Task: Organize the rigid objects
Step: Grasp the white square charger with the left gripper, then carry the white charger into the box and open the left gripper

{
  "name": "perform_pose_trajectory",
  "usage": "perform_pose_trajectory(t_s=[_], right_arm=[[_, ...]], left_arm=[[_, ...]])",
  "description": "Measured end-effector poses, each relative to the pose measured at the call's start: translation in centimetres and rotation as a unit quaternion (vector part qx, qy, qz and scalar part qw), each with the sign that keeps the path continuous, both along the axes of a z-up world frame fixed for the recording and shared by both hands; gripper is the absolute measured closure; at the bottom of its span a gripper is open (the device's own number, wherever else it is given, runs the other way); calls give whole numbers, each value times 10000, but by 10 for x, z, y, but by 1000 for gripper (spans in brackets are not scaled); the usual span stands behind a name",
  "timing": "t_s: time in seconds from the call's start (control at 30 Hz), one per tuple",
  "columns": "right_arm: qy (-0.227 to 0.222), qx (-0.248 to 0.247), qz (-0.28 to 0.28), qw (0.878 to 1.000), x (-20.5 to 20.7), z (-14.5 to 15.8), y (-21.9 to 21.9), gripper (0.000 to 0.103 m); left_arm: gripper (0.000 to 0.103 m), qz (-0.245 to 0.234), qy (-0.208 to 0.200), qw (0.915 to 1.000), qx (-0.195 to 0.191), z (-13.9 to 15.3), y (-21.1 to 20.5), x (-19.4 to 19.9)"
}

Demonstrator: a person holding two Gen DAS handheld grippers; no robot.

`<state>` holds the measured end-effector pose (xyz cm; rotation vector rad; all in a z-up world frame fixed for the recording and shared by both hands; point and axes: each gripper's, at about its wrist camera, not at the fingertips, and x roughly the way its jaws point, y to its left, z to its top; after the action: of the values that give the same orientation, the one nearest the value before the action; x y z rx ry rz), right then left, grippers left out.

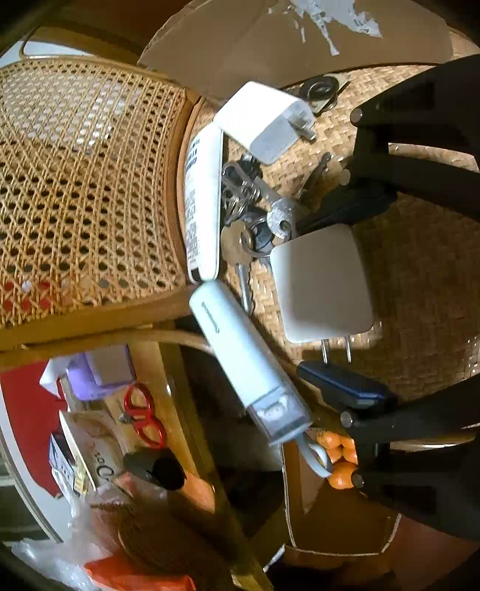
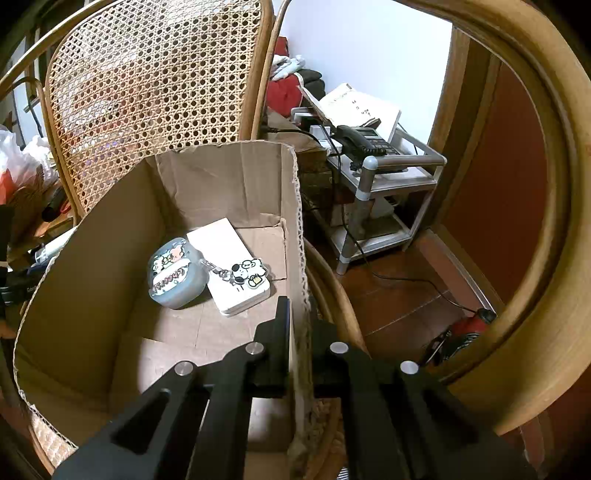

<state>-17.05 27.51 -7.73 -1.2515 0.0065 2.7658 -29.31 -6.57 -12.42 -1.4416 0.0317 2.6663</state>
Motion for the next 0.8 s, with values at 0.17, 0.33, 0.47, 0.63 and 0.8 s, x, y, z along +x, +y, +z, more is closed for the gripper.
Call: perform_pose_trajectory(t_s=[0.17,0.33,0.47,0.63,0.8], right_arm=[[2,2,-6,10000,0,0,0,96],[12,22,-7,10000,0,-1,0,96],[9,24,-9,10000,0,-1,-1,96],[17,26,-22,10000,0,0,0,96],[16,36,-26,10000,0,-1,1,96]], left_arm=[[35,-129,54,9998,107,11,8,8],[35,-287,511,9979,290,52,21,17],[35,-638,820,9936,441,85,46,21],[35,-1190,1214,9824,779,124,92,37],[35,-1972,1391,9667,857,141,153,58]])
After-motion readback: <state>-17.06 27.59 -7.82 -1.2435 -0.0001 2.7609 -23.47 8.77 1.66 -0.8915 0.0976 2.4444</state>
